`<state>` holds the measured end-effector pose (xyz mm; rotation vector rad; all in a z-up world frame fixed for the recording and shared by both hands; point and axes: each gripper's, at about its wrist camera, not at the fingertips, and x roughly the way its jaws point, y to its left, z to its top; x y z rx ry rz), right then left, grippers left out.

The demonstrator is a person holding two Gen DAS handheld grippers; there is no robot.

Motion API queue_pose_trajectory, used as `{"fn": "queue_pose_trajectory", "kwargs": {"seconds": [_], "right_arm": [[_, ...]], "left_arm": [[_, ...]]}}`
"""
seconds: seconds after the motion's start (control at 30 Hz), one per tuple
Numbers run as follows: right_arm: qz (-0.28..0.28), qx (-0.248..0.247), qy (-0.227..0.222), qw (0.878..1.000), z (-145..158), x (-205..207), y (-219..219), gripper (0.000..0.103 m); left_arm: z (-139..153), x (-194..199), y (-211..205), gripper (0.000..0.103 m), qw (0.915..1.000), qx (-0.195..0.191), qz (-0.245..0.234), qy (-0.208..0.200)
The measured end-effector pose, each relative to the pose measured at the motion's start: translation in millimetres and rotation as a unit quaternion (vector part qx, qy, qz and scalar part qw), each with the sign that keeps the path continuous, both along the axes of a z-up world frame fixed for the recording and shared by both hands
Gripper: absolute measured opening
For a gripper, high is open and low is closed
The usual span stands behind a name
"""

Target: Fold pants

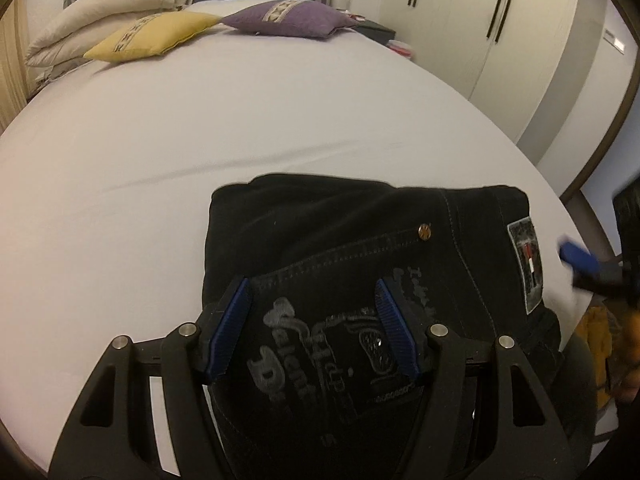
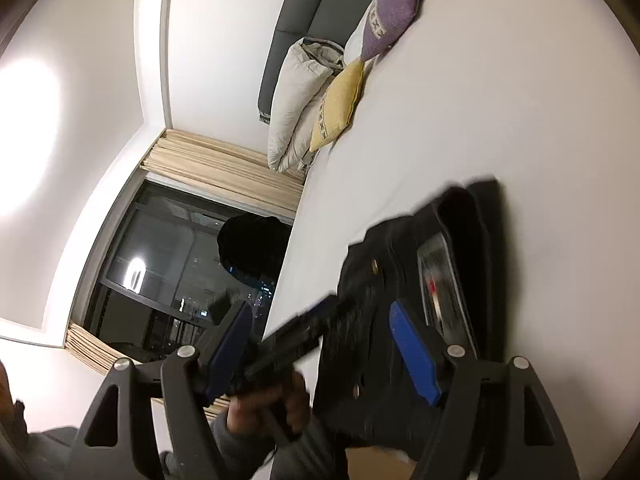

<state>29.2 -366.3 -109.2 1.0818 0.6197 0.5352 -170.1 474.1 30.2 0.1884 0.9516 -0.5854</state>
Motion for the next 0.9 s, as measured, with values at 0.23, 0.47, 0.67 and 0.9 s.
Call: {"fn": "queue_pose_trajectory", "kwargs": {"seconds": [0.23,0.47,0.67,0.9], "right_arm": [[-0.030,0.005,0.093,0.995,-51.6,38.7,-23.1,0.056],[-0.135,-0.046,0.086,0.986,-24.8,-22.0,-52.9,0.078],[-0.080,-0.114,0.104,0.985,-17.9,-29.7,-27.7,0.081],[-0.071,-0.141,0.127,0.979,-20.9,-23.7,-16.3,0.088]], "left_arm": [[-5.5,24.9,-4.2,0.063,0.9999,0.000,0.008,0.009],[-6.0,44.6,-9.2,0.063,0.9996,0.002,0.024,0.016],[13.6,45.4,-1.4,0.063,0.9994,0.016,0.032,-0.002],[32.1,45.6,42.3,0.083,0.9974,0.006,0.069,-0.019]]}}
